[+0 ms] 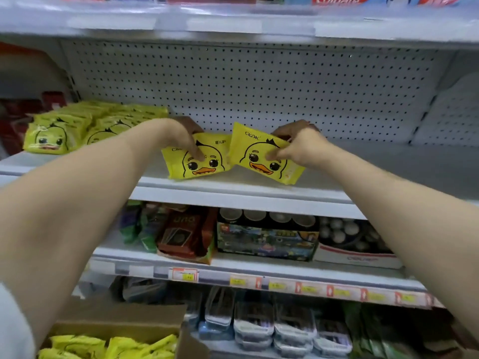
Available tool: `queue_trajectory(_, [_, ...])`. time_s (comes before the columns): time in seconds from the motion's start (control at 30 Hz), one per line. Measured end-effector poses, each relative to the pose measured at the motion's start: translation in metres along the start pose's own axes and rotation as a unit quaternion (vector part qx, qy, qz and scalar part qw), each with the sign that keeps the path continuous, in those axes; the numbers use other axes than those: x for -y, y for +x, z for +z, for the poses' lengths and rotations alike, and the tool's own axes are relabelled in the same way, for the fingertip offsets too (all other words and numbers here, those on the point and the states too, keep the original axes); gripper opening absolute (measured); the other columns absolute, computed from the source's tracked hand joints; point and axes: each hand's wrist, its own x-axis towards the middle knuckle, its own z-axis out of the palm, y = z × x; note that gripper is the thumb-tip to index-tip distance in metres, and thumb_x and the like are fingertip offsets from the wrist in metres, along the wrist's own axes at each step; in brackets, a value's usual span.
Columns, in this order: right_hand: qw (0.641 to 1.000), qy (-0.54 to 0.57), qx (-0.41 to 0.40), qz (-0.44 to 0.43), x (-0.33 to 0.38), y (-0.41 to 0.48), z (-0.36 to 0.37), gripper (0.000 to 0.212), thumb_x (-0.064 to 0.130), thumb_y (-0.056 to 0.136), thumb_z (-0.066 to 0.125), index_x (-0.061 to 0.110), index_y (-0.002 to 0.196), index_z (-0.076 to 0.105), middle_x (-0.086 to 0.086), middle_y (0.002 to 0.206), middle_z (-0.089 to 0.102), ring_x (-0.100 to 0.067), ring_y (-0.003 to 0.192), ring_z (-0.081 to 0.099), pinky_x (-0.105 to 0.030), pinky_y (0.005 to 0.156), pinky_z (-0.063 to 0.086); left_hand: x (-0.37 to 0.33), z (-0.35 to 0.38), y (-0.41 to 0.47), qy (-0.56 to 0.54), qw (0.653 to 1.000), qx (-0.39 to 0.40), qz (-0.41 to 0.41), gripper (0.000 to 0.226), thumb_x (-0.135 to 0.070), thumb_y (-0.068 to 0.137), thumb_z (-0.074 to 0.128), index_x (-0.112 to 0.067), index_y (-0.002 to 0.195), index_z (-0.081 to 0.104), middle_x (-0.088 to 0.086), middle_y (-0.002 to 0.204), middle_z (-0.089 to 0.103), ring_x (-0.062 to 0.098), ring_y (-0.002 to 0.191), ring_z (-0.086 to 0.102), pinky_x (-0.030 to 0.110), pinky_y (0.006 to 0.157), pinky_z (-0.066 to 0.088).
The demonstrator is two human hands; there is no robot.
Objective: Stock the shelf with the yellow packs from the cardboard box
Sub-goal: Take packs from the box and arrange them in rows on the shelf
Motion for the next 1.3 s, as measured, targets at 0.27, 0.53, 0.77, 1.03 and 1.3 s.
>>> queue_trajectory(0.27, [0.999,-0.052,0.005,-0.007,0.014,0.082,0.029,0.033,0.033,0.072,0.084,0.03,0.102,0.072,0.016,0.09,0.07,-0.007,0.085,0.067,-0.02,0.065,0.05,0.048,-0.032,0.097,0.071,0.995,0.032,0.064,0.037,-0.031,0.065,0.089,-0.018,0.095,0.072,-0.001,0.092,0.073,0.018,0.083,0.069,0.033,0.073,0.059])
queue_trajectory(0.53, [1.0,-0.025,0.007,-0.011,0.023,0.137,0.062,0.04,0.026,0.069,0.089,0.027,0.104,0.071,0.017,0.091,0.069,0.003,0.08,0.065,-0.024,0.073,0.056,0.074,-0.048,0.174,0.1,0.987,0.008,0.128,0.048,-0.031,0.076,0.082,-0.015,0.115,0.06,-0.002,0.104,0.057,0.015,0.093,0.053,0.022,0.061,0.039])
queue_trajectory(0.77, [0.998,-0.039,0.036,-0.02,0.016,0.169,0.083,0.045,0.028,0.07,0.088,0.023,0.112,0.071,0.008,0.103,0.072,-0.005,0.088,0.067,-0.026,0.077,0.057,0.092,-0.049,0.214,0.117,0.98,-0.035,0.155,0.063,-0.029,0.078,0.08,-0.011,0.131,0.051,-0.002,0.115,0.051,0.024,0.112,0.053,0.025,0.079,0.036])
queue_trajectory(1.03, [0.999,0.007,0.044,-0.015,0.011,0.193,0.089,0.039,0.025,0.07,0.088,0.039,0.1,0.067,0.013,0.097,0.074,-0.003,0.084,0.07,-0.03,0.075,0.06,0.117,-0.044,0.234,0.154,0.971,-0.067,0.168,0.076,-0.037,0.067,0.086,-0.013,0.126,0.045,-0.001,0.107,0.048,0.024,0.106,0.054,0.029,0.076,0.041])
queue_trajectory(1.3, [0.999,0.005,0.036,-0.024,0.007,0.213,0.097,0.042,0.026,0.07,0.088,0.035,0.106,0.068,0.016,0.098,0.073,0.0,0.084,0.07,-0.026,0.075,0.06,0.133,-0.041,0.252,0.216,0.95,-0.15,0.171,0.098,-0.046,0.056,0.09,-0.01,0.131,0.037,0.01,0.125,0.046,0.027,0.114,0.048,0.043,0.087,0.051])
